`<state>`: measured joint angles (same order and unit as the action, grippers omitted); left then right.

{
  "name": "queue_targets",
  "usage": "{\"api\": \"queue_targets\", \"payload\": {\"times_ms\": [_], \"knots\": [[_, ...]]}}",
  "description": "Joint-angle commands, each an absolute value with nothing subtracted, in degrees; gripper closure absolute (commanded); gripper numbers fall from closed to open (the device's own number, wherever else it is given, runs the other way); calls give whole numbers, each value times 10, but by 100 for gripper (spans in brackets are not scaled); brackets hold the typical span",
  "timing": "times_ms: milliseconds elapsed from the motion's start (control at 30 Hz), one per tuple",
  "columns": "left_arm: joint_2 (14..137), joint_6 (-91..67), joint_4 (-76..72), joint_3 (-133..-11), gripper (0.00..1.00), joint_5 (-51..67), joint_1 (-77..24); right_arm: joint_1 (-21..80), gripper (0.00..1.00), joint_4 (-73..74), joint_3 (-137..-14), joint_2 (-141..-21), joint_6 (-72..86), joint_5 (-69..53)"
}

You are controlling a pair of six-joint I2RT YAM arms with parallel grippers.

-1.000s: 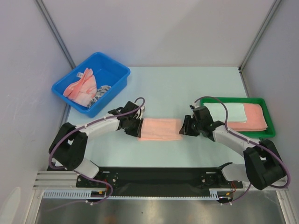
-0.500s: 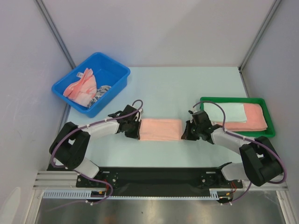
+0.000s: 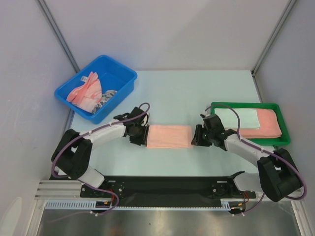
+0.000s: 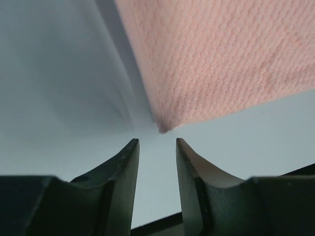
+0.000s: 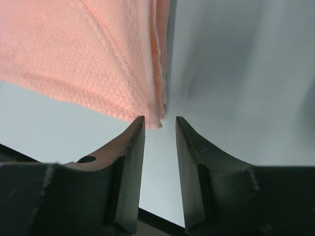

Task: Fold and stack the towels
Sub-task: Fold the towel

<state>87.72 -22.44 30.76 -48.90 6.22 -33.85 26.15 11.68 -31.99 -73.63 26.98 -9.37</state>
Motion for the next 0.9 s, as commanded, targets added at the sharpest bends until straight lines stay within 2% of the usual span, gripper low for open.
{"api": "queue_targets", "payload": {"times_ms": [0, 133, 200, 300, 433, 567, 733, 867], "knots": [[838, -220, 389, -569, 59, 2, -338, 264, 63, 182, -380, -706, 277, -53], [831, -217, 364, -615, 60, 44, -339, 265, 66, 177, -418, -722, 281, -67], [831, -235, 297, -598, 61, 113, -341, 265, 70, 144, -436, -751, 274, -100], [845, -274, 228, -526, 65, 144, -341, 261, 71, 83, -442, -794, 260, -147], [889, -293, 207, -474, 68, 104, -341, 236, 73, 36, -450, -892, 226, -158], [917, -304, 198, -437, 71, 64, -341, 198, 74, 6, -453, -935, 206, -162], [898, -308, 204, -433, 71, 53, -342, 184, 75, 9, -464, -932, 188, -185], [865, -287, 263, -493, 63, 66, -341, 183, 73, 60, -500, -907, 172, -208]]}}
